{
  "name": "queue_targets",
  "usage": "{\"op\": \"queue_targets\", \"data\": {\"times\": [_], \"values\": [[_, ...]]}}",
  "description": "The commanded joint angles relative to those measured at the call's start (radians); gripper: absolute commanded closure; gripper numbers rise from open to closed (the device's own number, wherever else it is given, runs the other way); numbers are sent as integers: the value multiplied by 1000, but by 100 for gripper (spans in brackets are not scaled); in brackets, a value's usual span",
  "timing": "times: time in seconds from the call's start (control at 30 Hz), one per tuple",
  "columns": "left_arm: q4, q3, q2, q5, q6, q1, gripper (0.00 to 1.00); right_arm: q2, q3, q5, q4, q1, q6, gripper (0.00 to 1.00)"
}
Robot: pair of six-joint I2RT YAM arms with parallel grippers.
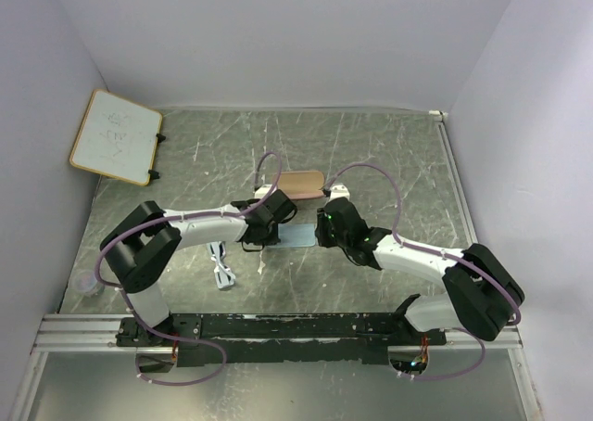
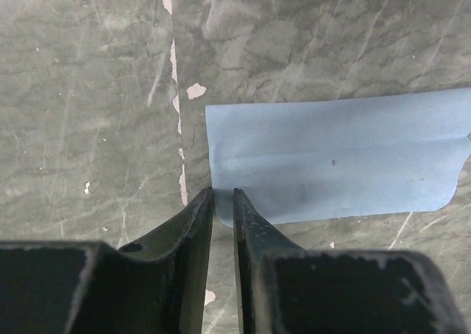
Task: Organize the sunglasses
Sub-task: Adjust the glasses cleaning cloth at the center of the board.
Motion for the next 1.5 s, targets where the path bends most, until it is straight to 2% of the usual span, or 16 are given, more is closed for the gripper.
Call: {"op": "queue_targets", "data": {"times": [0.0,0.27,0.4,0.5,1.0,1.17,1.47], "values": [[7,19,46,55,2,-12,73,-27,-12,21,16,-5,10,78],[2,15,43,55,-4,-16,75,-32,-15,21,17,-9,11,78],[3,14,45,59,-3,-17,88,-33,-16,21,17,-10,12,78],[-3,18,48,56,-4,-16,93,-33,-15,21,15,-10,11,78],[57,-15,33,83,25,-16,93,31,37,-48,-41,-13,21,78],[82,-22,23,93,39,-17,93,64,48,-92,-19,-24,40,74],[100,-34,12,93,48,-16,93,125,80,-93,-31,-32,63,73]]}}
